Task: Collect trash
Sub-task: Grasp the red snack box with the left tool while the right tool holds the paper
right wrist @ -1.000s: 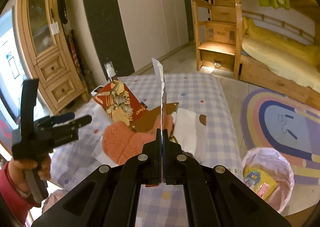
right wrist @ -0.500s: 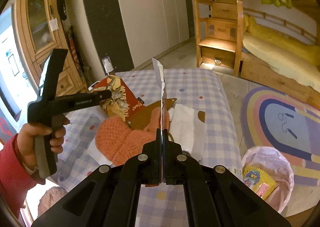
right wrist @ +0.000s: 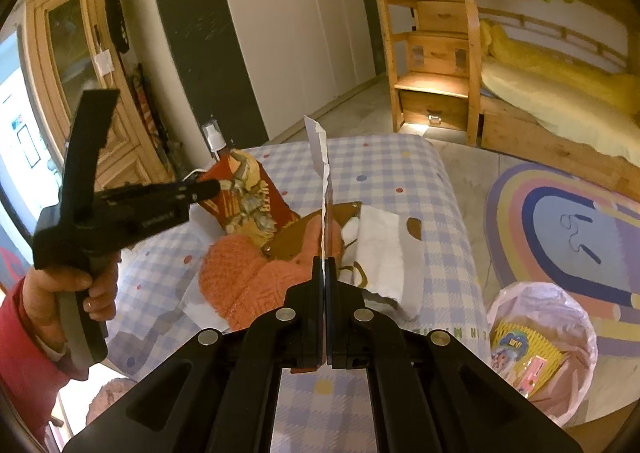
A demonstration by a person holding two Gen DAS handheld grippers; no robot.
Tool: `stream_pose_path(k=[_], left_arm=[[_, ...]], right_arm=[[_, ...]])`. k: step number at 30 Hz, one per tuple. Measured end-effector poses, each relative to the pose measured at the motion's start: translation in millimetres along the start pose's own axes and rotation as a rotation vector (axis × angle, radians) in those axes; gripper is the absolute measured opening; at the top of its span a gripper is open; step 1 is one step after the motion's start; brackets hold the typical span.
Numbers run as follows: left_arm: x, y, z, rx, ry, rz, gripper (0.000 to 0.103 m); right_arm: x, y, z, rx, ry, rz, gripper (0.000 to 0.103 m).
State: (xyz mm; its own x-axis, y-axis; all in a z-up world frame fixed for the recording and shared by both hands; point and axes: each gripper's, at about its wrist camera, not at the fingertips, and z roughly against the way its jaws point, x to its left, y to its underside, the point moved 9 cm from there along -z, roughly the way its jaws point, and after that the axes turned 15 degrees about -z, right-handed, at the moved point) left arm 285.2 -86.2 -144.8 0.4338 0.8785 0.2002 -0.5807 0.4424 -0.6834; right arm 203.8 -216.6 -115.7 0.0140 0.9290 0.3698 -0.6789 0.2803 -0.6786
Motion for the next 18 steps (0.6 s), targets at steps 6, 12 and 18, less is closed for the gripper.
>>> stream_pose_path(k=[6, 12, 18], left_arm=[[3, -19, 37, -0.117, 0.017, 0.038, 0.003], [6, -47, 91, -0.260, 0.021, 0.056, 0.001], [-1, -68, 132, -0.352, 0.045, 0.040, 0.000]], right_arm=[[1, -7, 8, -0.017, -0.032, -0.016, 0.000], [4, -15, 18, -0.043, -0.060, -0.029, 0.000], [7, -23, 34, -0.085, -0.077, -0.036, 0.000]])
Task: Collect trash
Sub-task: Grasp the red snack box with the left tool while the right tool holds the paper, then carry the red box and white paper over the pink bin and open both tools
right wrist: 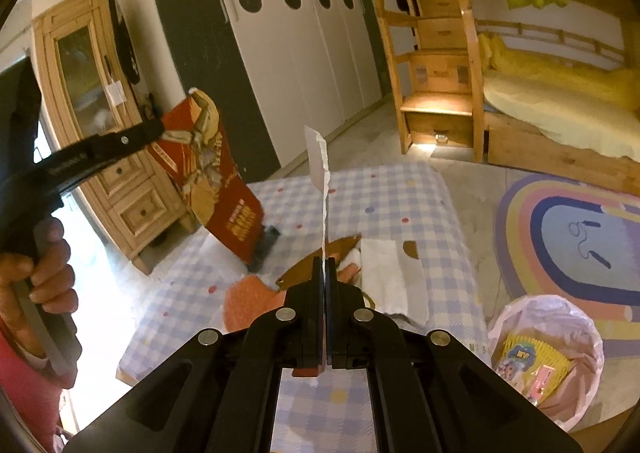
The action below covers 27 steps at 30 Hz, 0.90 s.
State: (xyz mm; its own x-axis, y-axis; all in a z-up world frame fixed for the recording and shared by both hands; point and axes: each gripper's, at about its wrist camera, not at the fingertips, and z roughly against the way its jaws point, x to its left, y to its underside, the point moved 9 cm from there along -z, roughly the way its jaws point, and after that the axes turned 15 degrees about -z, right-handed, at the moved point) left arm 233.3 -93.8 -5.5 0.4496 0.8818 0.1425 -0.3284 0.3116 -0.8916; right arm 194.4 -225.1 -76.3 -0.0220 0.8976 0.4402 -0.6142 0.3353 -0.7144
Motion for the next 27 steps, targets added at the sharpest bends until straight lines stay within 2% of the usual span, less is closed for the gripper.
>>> stream_pose_path(k=[6, 13, 24, 27], left_arm=[[-27, -28, 26, -0.084, 0.094, -0.010, 0.000], [-73, -35, 30, -0.108, 0.203, -0.010, 0.000], [-208, -33, -2, -0.081, 0.482, -0.054, 0.000], [-244, -29, -12, -0.076, 0.537, -0.078, 0.000]], right_arm=[[-8, -18, 33, -0.085, -0.001, -0.022, 0.000], [-42, -22, 66, -0.137, 0.046, -0.064, 0.000], [-144, -6, 113, -0.171, 0.237, -0.167, 0.000], [-176, 3, 122, -0.167, 0.305, -0.201, 0.000]])
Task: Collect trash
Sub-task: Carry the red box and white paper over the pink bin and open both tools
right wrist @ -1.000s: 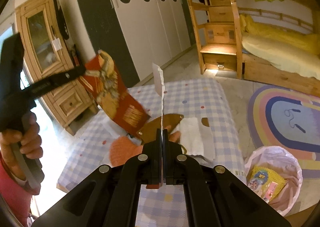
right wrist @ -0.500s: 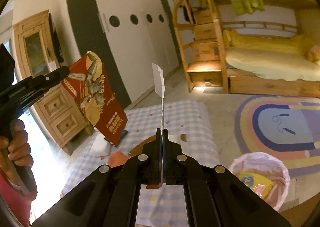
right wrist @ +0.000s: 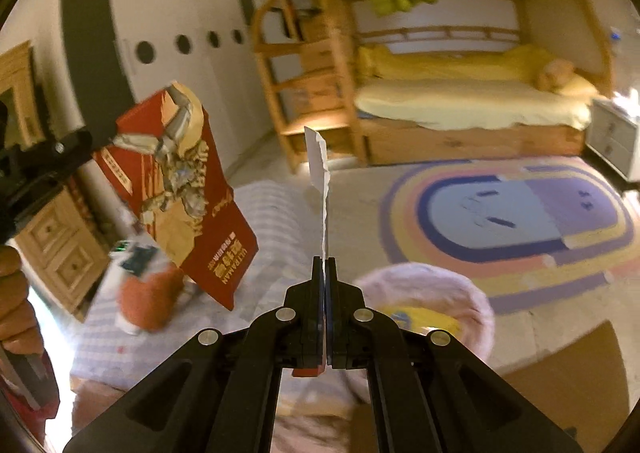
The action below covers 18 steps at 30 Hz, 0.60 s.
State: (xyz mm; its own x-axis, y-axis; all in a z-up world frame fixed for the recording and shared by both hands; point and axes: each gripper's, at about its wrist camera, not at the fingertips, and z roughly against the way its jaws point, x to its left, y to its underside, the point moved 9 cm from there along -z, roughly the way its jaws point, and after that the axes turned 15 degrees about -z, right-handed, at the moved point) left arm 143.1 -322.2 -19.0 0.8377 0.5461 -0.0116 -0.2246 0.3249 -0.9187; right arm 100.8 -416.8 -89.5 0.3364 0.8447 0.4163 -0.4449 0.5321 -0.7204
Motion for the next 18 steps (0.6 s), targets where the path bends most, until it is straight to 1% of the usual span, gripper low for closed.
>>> stream_pose_path(k=[2, 6, 9, 13, 16, 17, 18], left_arm=[[-17, 7, -24, 0.015, 0.042, -0.003, 0.000], [-36, 27, -68, 0.063, 0.113, 0.028, 0.000], [-45, 45, -101, 0.112, 0.154, 0.054, 0.000], [-41, 63, -135, 0.166, 0.159, 0.080, 0.000], [-32, 70, -146, 0.184, 0.124, 0.075, 0.000], [-28, 73, -150, 0.195, 0.112, 0.073, 0.007], [-26, 74, -151, 0.203, 0.104, 0.075, 0.023]], right_arm=[[-26, 5, -5, 0.012, 0.057, -0.019, 0.000], [-59, 16, -23, 0.053, 0.121, -0.058, 0.000], [-81, 21, -39, 0.083, 0.142, -0.099, 0.000], [-101, 24, -56, 0.107, 0.152, -0.130, 0.000], [-105, 27, -69, 0.119, 0.150, -0.147, 0.000], [-107, 27, -75, 0.121, 0.153, -0.148, 0.002], [-109, 27, -79, 0.120, 0.159, -0.151, 0.005]])
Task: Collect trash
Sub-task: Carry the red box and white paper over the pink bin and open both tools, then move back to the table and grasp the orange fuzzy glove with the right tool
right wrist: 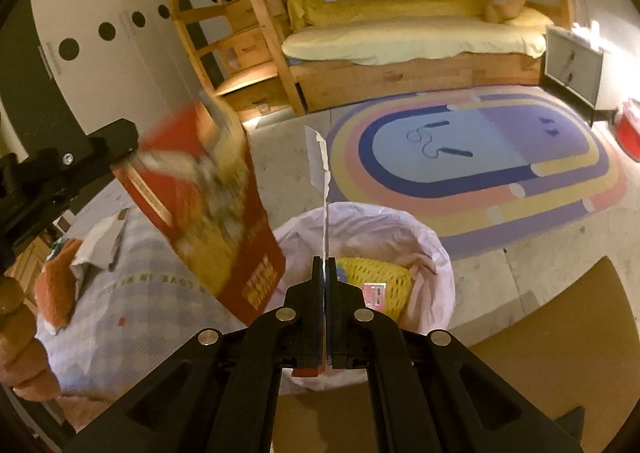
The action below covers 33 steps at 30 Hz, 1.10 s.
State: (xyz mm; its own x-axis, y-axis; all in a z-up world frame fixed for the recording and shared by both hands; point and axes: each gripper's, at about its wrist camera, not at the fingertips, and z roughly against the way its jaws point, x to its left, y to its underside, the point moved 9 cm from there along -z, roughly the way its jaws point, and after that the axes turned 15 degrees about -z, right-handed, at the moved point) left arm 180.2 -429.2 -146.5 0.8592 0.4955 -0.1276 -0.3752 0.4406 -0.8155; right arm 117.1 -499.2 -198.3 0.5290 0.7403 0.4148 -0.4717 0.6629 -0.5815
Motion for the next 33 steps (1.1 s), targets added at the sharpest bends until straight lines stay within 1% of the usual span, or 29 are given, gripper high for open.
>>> stream_pose_path(k=[1, 2, 3, 4, 5, 7, 12, 17, 21, 24, 26, 28, 30, 33], left_arm=[[5, 2, -1, 0.006, -0.014, 0.009, 0.034], [10, 4, 1, 0.007, -0.035, 0.017, 0.049], [13, 4, 4, 0.010, -0.049, 0.020, 0.051], [17, 5, 7, 0.019, -0.060, 0.021, 0.051], [21, 6, 11, 0.025, -0.070, 0.019, 0.051], [28, 7, 22, 0.029, -0.109, 0.010, 0.051], [33, 12, 53, 0.030, -0.151, 0.004, 0.051], [29, 17, 84, 0.018, -0.182, -0.012, 0.051], [29, 29, 115, 0.010, -0.219, -0.016, 0.052], [34, 39, 138, 0.015, -0.263, -0.022, 0.054], [40, 47, 153, 0.020, -0.297, -0.022, 0.055], [49, 58, 170, 0.024, -0.327, -0.012, 0.056], [59, 70, 187, 0.031, -0.366, 0.002, 0.059], [80, 91, 211, 0.050, -0.428, 0.047, 0.062]], right_arm=[[0, 0, -4, 0.004, -0.001, -0.005, 0.007], [-2, 1, -10, 0.018, 0.002, -0.015, 0.009], [-2, 1, -11, 0.020, 0.008, -0.021, 0.014], [-3, 2, -12, 0.022, 0.014, -0.027, 0.018], [-3, 3, -10, 0.022, 0.009, -0.037, 0.019], [-1, 5, -2, 0.017, 0.003, -0.037, 0.019], [11, 4, 24, -0.010, -0.019, -0.014, 0.019], [40, 0, 65, -0.065, -0.059, 0.036, 0.019], [67, 6, 90, -0.084, -0.090, 0.088, 0.019], [92, 16, 103, -0.074, -0.126, 0.133, 0.022], [108, 24, 108, -0.067, -0.146, 0.168, 0.027], [125, 33, 111, -0.054, -0.169, 0.206, 0.036], [144, 44, 112, -0.036, -0.199, 0.241, 0.039], [171, 61, 110, -0.012, -0.236, 0.297, 0.040]])
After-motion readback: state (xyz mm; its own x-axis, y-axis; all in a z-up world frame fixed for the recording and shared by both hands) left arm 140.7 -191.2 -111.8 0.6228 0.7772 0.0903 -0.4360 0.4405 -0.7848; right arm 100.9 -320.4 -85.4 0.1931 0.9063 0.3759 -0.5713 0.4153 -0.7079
